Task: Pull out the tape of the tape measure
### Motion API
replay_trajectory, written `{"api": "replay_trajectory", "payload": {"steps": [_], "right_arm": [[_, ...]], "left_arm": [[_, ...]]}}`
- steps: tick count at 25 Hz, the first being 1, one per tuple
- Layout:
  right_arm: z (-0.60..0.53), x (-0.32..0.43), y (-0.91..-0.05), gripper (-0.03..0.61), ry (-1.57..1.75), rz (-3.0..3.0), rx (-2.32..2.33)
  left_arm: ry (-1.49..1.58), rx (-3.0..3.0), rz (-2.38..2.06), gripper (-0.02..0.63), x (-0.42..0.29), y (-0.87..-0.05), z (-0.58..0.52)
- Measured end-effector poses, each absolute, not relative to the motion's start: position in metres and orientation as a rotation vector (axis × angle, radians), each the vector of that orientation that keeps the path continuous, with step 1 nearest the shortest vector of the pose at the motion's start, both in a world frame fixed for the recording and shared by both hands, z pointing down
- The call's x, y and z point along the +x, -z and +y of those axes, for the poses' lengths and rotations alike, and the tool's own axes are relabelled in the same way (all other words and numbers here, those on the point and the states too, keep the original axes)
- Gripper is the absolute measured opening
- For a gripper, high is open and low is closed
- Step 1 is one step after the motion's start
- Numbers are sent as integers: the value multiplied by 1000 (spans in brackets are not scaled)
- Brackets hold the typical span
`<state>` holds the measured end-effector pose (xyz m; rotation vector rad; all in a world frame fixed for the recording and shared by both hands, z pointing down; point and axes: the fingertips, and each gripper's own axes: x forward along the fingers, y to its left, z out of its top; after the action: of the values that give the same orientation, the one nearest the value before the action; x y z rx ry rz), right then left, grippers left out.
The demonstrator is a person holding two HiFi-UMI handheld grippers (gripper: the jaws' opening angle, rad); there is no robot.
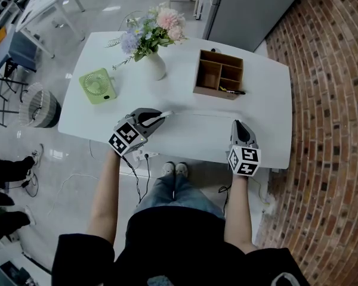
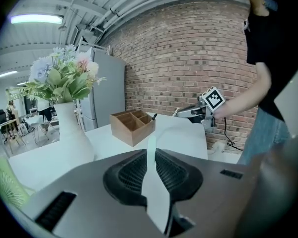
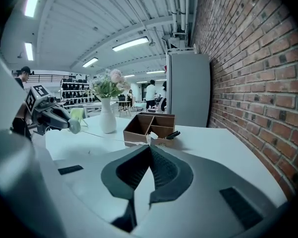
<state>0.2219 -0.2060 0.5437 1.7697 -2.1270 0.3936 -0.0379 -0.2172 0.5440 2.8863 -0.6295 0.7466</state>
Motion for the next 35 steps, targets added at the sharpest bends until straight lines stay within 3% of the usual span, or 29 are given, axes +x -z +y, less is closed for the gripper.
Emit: {"api": "replay_trajectory", "payload": {"steps": [35], "right_arm": [[-243,203,-596,6,-417,-2087,1606]], "left_arm": [[-858,2814,-541,69,-18,-595,-245]]}}
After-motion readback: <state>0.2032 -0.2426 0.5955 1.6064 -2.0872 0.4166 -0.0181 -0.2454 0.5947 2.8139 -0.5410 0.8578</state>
